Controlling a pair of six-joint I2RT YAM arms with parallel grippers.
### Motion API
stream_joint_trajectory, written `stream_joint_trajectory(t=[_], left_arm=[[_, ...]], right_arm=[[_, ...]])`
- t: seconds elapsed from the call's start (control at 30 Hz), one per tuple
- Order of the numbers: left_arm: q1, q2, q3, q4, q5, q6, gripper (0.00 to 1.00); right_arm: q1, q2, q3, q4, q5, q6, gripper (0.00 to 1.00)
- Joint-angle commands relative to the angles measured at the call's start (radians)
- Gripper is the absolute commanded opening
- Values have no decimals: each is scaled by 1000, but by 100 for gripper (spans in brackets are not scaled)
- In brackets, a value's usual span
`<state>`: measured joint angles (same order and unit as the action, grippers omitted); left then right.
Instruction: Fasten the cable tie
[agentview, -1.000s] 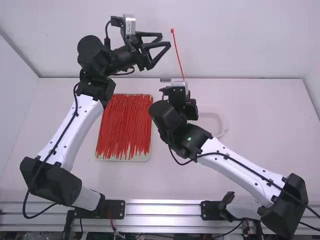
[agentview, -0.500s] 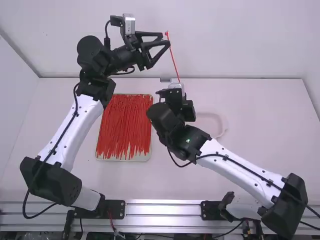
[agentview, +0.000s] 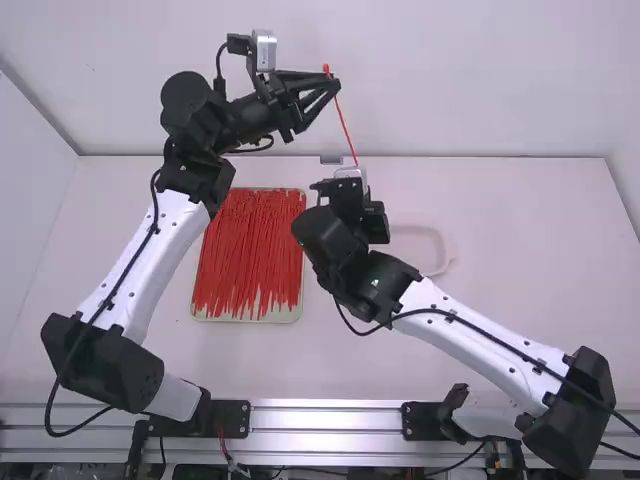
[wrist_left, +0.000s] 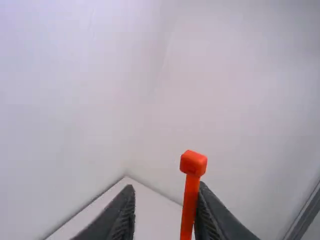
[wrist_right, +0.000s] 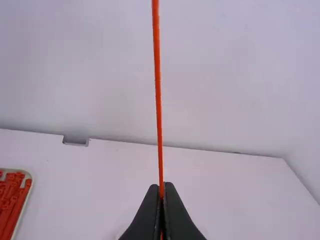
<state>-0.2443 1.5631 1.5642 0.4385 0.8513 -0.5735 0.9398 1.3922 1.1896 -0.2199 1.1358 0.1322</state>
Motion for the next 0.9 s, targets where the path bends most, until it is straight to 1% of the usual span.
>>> stream_joint_trajectory(t=[0.0, 0.03, 0.1, 0.2, 0.23, 0.47, 0.53, 0.57, 0.63, 0.67, 0.7, 0.73, 0.77, 0.83, 0.87], left_arm=[[-7, -2, 13, 8, -15, 1, 19], [-6, -2, 13, 8, -15, 1, 18], [-1, -2, 13, 7, -20, 0, 11], [-6, -2, 13, 9, -26, 1, 6], [-6, -2, 13, 15, -25, 0, 2], [-5, -2, 13, 11, -31, -5, 2], [-2, -2, 13, 11, -30, 6, 2], [3, -2, 13, 11, -29, 13, 2], [14, -2, 13, 3, -27, 26, 2], [19, -2, 13, 2, -27, 29, 2], [29, -2, 13, -6, -27, 36, 2], [36, -2, 13, -16, -25, 48, 2], [42, -2, 13, -22, -26, 48, 2], [69, -2, 13, -50, -23, 62, 2], [78, -2, 13, -59, -21, 72, 2]], right_arm=[[-4, 9, -8, 2, 13, 25, 0], [-4, 9, -8, 2, 13, 25, 0], [-4, 9, -8, 2, 13, 23, 0], [-4, 9, -8, 2, 13, 21, 0], [-4, 9, -8, 2, 13, 21, 0], [-4, 9, -8, 3, 7, 22, 0], [-4, 9, -8, 3, -18, 21, 0], [-6, 9, -8, 3, -45, 18, 2], [-26, 9, -8, 7, -172, -47, 20], [-37, 8, -8, 7, -229, -74, 27], [-55, 8, -8, 4, -312, -108, 38], [-76, 6, -8, -2, -408, -140, 43], [-84, 6, -8, -3, -443, -150, 45], [-104, -3, -8, -10, -577, -191, 53], [-108, -12, -8, -13, -615, -203, 57]])
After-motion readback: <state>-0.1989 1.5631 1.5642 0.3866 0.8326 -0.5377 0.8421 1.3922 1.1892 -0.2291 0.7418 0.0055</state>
